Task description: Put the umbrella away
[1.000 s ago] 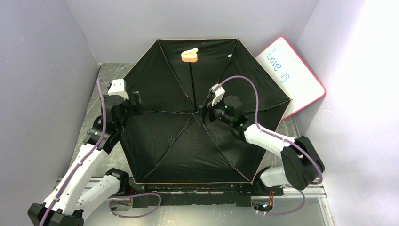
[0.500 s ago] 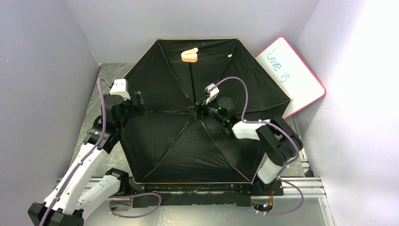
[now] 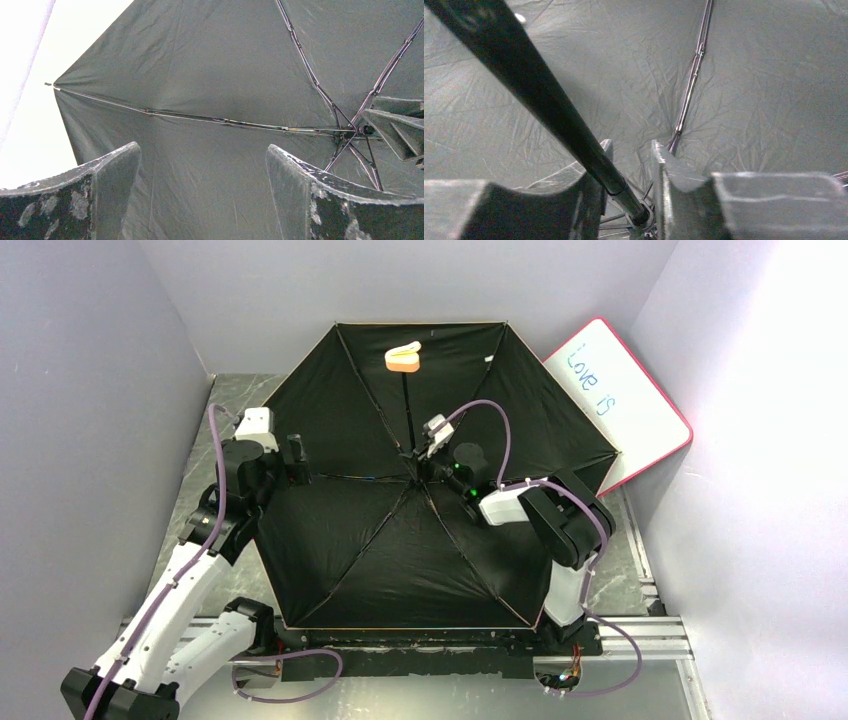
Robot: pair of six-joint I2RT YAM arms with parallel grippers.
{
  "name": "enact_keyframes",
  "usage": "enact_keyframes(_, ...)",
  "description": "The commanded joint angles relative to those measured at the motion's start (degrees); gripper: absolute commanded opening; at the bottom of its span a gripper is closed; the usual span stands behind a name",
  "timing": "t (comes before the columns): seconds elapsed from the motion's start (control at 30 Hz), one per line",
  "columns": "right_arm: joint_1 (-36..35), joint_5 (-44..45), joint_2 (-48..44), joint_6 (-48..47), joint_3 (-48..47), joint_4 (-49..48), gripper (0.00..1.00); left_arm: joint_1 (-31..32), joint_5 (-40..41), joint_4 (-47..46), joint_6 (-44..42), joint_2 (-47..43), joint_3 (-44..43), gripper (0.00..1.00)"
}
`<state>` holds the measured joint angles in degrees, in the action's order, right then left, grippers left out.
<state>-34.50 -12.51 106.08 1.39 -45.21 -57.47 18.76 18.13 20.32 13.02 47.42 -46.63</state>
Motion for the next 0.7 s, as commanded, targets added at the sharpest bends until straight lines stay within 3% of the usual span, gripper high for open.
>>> enact_keyframes(0.0,-0.10,-0.96,1.52,-3.90,-1.84,-1.89,0.32,-0.66,-1.60,-2.12,-0.10,0.04,0.23,0.99)
enact_keyframes(0.13,-0.15,-2.59,1.69,-6.87,-2.42,-0.73,0.11,-0.75,-1.60,-2.21,-0.13,-0.08,0.25,0.99)
enact_keyframes(0.27,-0.20,-3.48,0.26,-10.11,-1.77,-0.82,0.00,-0.83,-1.65,-2.19,0.08,-0.22,0.15,0.99)
enact_keyframes(0.47,-0.51,-5.16,-6.12,-17.89,-1.68,3.12,0.00,-0.83,-2.04,-3.58,0.14,-1.63,-0.16,0.99)
enact_keyframes(0.67,-1.03,-5.87,-13.96,-32.57,1.16,2.65,0.00,-0.83,-4.74,0.83,1.15,-3.26,-5.95,0.99)
